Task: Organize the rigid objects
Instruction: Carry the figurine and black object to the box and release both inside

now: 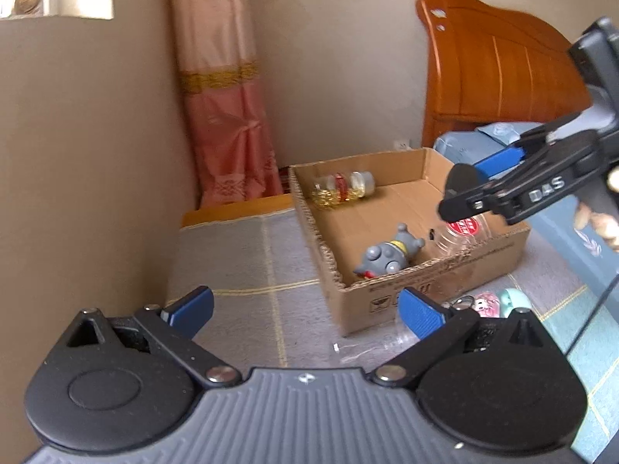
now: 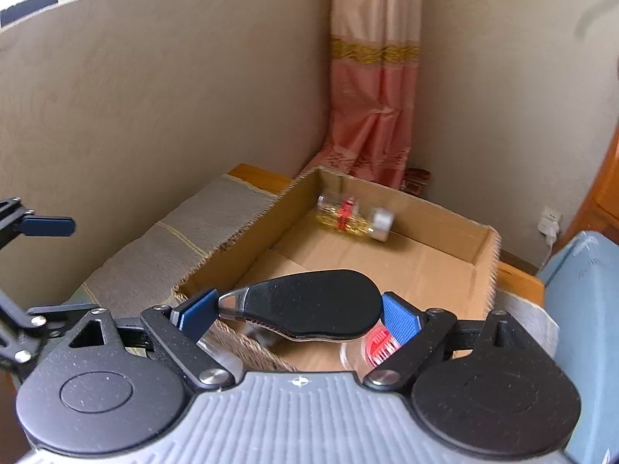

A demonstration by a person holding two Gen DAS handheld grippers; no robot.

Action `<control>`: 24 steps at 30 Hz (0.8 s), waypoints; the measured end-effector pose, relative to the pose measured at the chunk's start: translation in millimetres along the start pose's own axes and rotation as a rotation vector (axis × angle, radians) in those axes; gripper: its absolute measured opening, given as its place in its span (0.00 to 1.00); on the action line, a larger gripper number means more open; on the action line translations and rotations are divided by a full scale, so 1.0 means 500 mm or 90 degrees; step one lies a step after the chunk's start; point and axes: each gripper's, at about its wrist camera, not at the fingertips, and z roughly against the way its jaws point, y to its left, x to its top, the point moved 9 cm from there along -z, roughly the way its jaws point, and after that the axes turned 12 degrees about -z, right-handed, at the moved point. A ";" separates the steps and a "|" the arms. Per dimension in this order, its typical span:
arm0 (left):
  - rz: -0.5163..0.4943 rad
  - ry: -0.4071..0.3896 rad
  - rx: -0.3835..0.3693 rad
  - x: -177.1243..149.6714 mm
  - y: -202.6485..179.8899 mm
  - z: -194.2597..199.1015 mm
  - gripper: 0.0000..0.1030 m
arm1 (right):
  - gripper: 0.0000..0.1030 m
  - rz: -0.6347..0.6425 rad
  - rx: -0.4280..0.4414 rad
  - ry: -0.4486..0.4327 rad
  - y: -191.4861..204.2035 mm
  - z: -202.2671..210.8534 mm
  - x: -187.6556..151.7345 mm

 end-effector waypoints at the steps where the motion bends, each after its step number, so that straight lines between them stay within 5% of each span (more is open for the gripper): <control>1: 0.005 0.001 0.000 -0.003 0.006 0.003 0.98 | 0.90 0.008 0.000 0.003 0.008 -0.010 0.005; 9: 0.032 0.014 0.011 -0.037 0.036 0.018 0.98 | 0.90 0.028 -0.002 -0.002 0.039 -0.064 0.066; 12: 0.042 0.018 0.014 -0.046 0.044 0.023 0.98 | 1.00 0.024 -0.005 -0.004 0.035 -0.077 0.075; 24: 0.047 0.028 -0.002 -0.058 0.020 0.032 0.98 | 1.00 0.012 -0.020 0.006 0.013 -0.006 -0.007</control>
